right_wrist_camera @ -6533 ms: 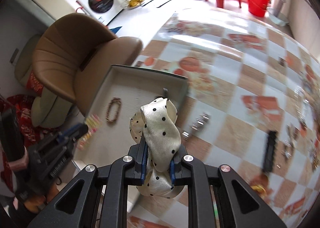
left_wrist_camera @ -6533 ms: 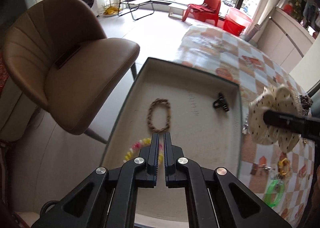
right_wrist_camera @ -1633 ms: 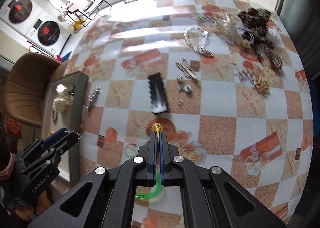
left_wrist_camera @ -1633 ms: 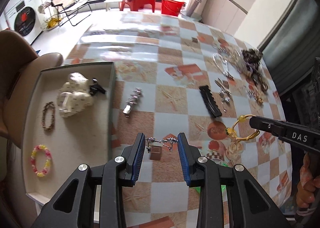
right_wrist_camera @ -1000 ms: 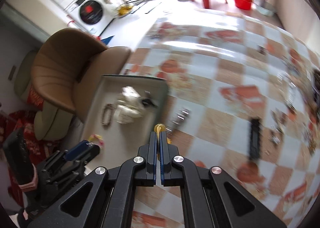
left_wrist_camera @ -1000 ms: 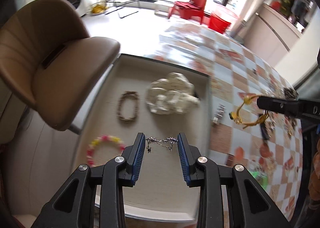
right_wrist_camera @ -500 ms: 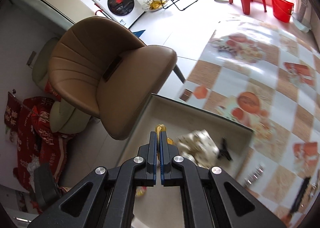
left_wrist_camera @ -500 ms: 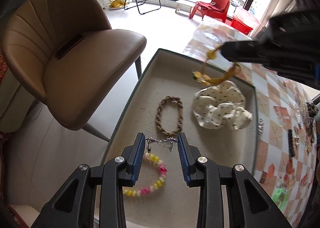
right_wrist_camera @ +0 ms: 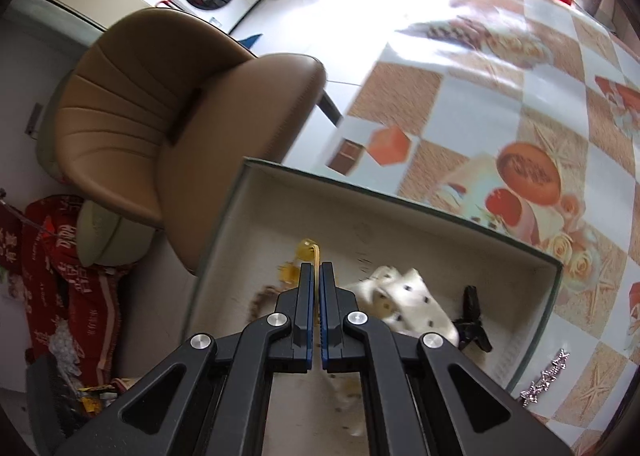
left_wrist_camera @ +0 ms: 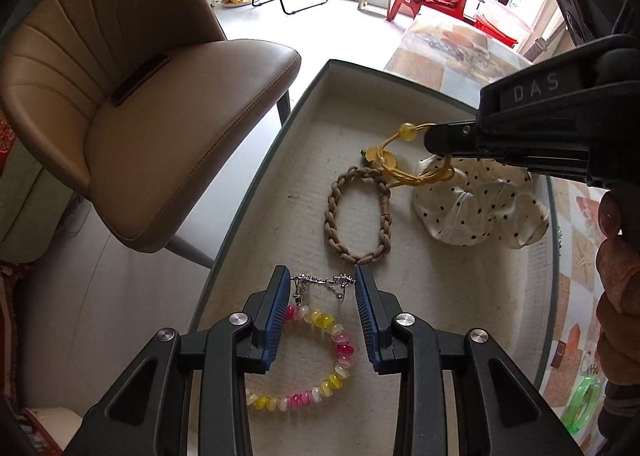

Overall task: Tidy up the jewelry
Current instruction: 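Carry the chain and hair tie into the white tray and open both tools, then move both tools back over the table toward the remaining items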

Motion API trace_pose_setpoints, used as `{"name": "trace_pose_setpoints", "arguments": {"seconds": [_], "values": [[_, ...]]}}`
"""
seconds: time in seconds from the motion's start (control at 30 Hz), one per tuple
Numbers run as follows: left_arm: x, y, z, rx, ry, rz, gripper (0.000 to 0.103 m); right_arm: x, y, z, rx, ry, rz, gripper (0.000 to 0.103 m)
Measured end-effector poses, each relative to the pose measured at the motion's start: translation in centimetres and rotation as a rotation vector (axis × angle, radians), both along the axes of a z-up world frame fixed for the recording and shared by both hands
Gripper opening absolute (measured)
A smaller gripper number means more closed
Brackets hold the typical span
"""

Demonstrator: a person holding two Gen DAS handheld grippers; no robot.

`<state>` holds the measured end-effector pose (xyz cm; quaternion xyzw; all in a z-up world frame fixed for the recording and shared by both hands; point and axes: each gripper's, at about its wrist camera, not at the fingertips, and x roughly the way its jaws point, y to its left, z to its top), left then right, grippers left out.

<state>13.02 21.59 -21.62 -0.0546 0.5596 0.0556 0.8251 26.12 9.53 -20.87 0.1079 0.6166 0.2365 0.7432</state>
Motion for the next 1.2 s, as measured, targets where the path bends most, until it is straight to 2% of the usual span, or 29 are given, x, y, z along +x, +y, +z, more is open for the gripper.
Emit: {"name": "trace_pose_setpoints", "arguments": {"seconds": [0.3, 0.33, 0.37, 0.4, 0.47, 0.6, 0.67, 0.73, 0.77, 0.8, 0.83, 0.87, 1.1, 1.2], "values": [[0.3, -0.9, -0.4, 0.028, 0.029, -0.002, 0.040, 0.3, -1.1, -1.4, -0.018, 0.036, -0.016, 0.003], [0.4, -1.0, -0.4, 0.033, 0.029, -0.003, 0.049, 0.4, -1.2, -1.3, -0.018, 0.037, -0.013, 0.003], [0.3, -1.1, -0.2, 0.038, 0.024, -0.001, 0.070, 0.4, -1.2, -1.3, -0.016, 0.039, -0.010, 0.004], [0.2, -1.2, 0.2, 0.051, -0.002, 0.007, 0.074, 0.4, -1.2, -1.2, -0.013, 0.041, -0.007, 0.005], [0.1, -1.5, 0.8, 0.061, -0.022, 0.004, 0.074, 0.4, -1.5, -0.9, -0.002, 0.041, -0.008, 0.011], [0.4, -1.9, 0.9, 0.058, -0.001, -0.006, 0.074, 0.2, -1.9, -0.1, 0.028, 0.032, -0.017, 0.021], [0.5, -1.9, 1.0, 0.061, 0.003, -0.001, 0.074, 0.2, -2.2, 0.6, 0.045, 0.020, -0.027, 0.040], [0.4, -1.9, 1.1, 0.064, 0.006, 0.001, 0.074, 0.2, -2.5, 1.5, 0.064, 0.002, -0.032, 0.049], [0.4, -1.9, 1.2, 0.068, 0.007, 0.001, 0.074, 0.1, -2.7, 1.9, 0.073, -0.003, -0.032, 0.049], [0.2, -2.0, 1.2, 0.074, 0.008, -0.002, 0.079, 0.1, -2.9, 2.3, 0.083, -0.005, -0.034, 0.050], [0.1, -2.1, 1.3, 0.080, 0.010, -0.002, 0.088, 0.1, -3.2, 2.7, 0.092, -0.009, -0.038, 0.052], [-0.1, -2.1, 1.4, 0.089, 0.005, 0.001, 0.103, 0.0, -3.5, 3.1, 0.100, -0.015, -0.042, 0.054], [-0.8, -2.6, 2.8, 0.116, -0.013, -0.016, 0.103, -1.1, -5.9, 5.5, 0.141, -0.045, -0.076, 0.062], [-1.0, -3.1, 3.8, 0.119, -0.023, -0.026, 0.103, -1.9, -7.7, 6.5, 0.162, -0.060, -0.106, 0.071]]}}
